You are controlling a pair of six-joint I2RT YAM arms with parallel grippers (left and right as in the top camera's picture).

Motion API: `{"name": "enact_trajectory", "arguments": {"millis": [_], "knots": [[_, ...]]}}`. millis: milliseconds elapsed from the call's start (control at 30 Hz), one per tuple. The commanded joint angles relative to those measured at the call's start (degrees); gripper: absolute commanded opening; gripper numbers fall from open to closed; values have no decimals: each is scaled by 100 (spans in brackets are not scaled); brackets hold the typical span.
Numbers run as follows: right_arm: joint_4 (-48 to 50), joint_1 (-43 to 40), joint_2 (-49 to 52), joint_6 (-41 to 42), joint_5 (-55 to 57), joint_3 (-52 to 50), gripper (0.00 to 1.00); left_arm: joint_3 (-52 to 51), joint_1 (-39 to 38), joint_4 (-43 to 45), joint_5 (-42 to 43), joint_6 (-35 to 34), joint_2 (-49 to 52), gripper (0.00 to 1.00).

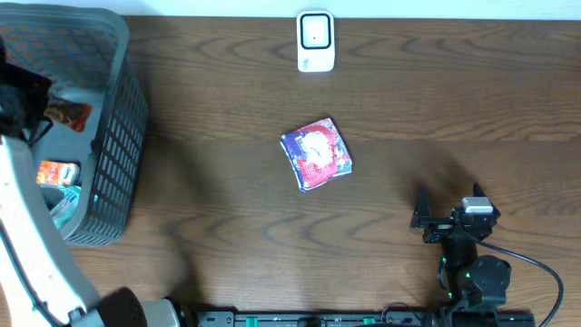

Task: Scan the item barcode
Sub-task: 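Carry the red Delfi bar out and set it beside the bag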

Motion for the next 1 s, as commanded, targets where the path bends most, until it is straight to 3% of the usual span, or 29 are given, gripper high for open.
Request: {"name": "enact_trajectory", "arguments": {"millis": [0, 300, 533, 700, 833, 967], "knots": [[-22, -42, -20, 0, 7, -9, 99, 55, 13, 170, 490, 225, -262, 7], [-22, -42, -20, 0, 9, -9, 99, 55, 13, 575, 1115, 581, -485, 7], [-22, -42, -20, -2, 7, -9, 99, 55, 13, 1268, 2275, 1045, -610, 7], [-22, -42, -20, 0, 7, -9, 99, 55, -85, 1493, 3377, 1797, -660, 7], [-20, -42, -20, -2, 7, -9, 99, 50, -549, 1436, 3679, 2500, -638, 7], [-22, -42, -20, -2, 7, -9, 99, 37, -1526, 1274, 3668, 3272, -581, 7]]}}
